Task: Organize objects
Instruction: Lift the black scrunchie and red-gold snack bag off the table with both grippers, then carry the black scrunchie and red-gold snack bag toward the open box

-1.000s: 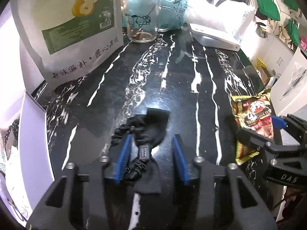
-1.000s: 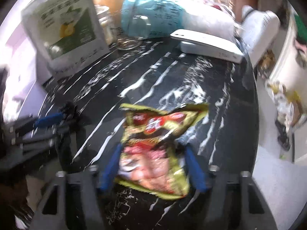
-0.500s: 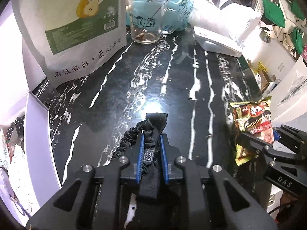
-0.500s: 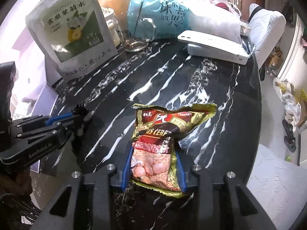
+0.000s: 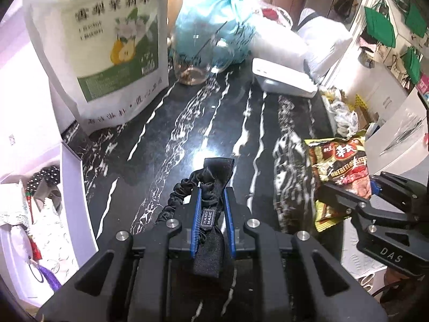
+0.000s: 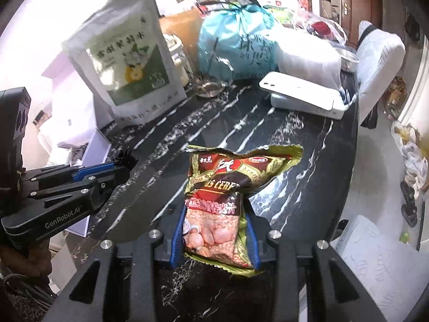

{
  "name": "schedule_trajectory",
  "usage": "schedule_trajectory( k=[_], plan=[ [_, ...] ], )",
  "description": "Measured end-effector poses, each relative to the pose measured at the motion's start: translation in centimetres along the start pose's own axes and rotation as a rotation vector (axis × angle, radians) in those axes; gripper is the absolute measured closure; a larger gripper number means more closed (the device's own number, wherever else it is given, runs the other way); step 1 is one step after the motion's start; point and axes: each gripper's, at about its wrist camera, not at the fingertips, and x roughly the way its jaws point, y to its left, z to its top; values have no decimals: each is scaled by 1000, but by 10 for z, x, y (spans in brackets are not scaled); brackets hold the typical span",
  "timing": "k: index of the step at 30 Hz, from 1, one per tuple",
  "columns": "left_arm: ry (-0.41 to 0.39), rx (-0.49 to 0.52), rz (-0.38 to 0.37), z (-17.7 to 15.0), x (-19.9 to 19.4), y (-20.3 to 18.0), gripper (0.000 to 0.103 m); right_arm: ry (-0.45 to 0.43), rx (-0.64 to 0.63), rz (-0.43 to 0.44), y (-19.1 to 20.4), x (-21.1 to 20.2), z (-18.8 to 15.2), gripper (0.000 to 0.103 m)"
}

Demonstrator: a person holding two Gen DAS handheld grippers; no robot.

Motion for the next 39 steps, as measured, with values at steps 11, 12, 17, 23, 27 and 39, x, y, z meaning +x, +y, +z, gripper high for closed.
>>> schedule_trajectory(
  k=[11,12,17,23,27,39],
  plan=[
    [-55,-93,61,-10,-60,-8,87,-9,-120,102,20,-34,-4,65],
    [-60,-104,68,-14,-65,-9,87,-6,-133,110,22,-36,-5,64],
    [-72,-148,90,-33,-86,-9,87,8,-198,163,36,-46,-11,65],
    [-83,-198,121,-55,-120,1,87,23,-258,221,62,-59,-15,65],
    [-98,-213,139,-69,-144,13,87,21,-294,251,88,-68,-19,65],
    [-89,-231,115,-128,-200,57,87,51,-284,270,155,-89,-51,65]
  ],
)
